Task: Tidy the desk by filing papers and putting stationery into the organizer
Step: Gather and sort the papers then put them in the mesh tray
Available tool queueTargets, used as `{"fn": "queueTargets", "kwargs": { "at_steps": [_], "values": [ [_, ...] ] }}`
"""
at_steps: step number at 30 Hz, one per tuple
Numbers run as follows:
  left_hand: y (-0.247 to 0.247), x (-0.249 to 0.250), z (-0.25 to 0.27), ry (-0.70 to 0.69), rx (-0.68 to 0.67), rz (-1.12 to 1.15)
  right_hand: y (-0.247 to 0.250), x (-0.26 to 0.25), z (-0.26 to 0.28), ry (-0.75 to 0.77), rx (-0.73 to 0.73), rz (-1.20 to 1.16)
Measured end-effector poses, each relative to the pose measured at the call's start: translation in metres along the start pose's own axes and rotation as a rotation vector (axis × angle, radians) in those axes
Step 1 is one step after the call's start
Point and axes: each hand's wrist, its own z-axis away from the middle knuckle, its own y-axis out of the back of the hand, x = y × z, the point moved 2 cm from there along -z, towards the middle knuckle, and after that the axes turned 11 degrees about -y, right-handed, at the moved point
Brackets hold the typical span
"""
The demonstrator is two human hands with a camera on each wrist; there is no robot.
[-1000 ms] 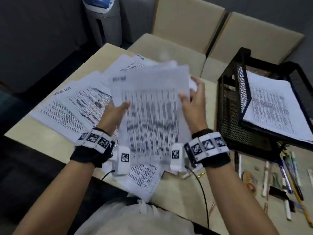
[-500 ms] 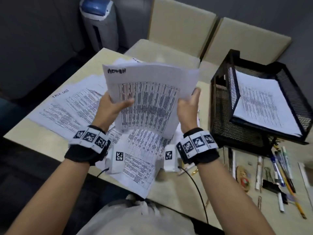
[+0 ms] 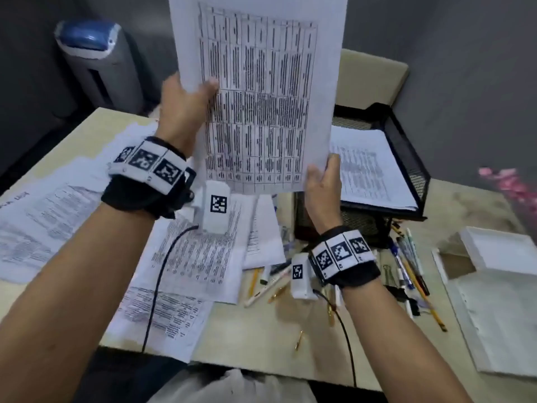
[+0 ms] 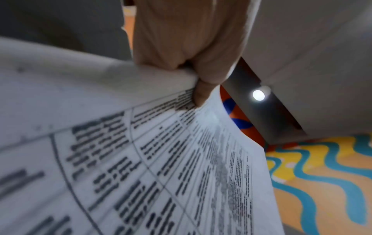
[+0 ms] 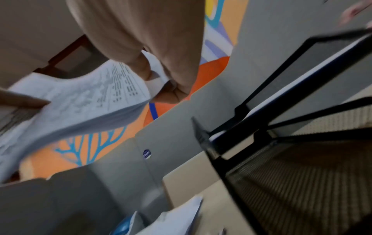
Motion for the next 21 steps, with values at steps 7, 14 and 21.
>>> {"fn": "queueTargets", "kwargs": {
  "at_steps": [7, 14, 21],
  "values": [
    [-0.137, -0.011, 0.015, 0.148, -0.302, -0.138, 0.119, 0.0, -0.057, -0.104, 0.317, 0.16],
    [-0.218, -0.058, 0.049, 0.031, -0.521, -0.571, 0.156, 0.04, -0.108, -0.29, 0.276, 0.574],
    [-0.237, -0.084, 0.048, 0.062, -0.94, -1.02, 0.148, 0.068, -0.1, -0.365, 0.188, 0.999]
  ]
}}
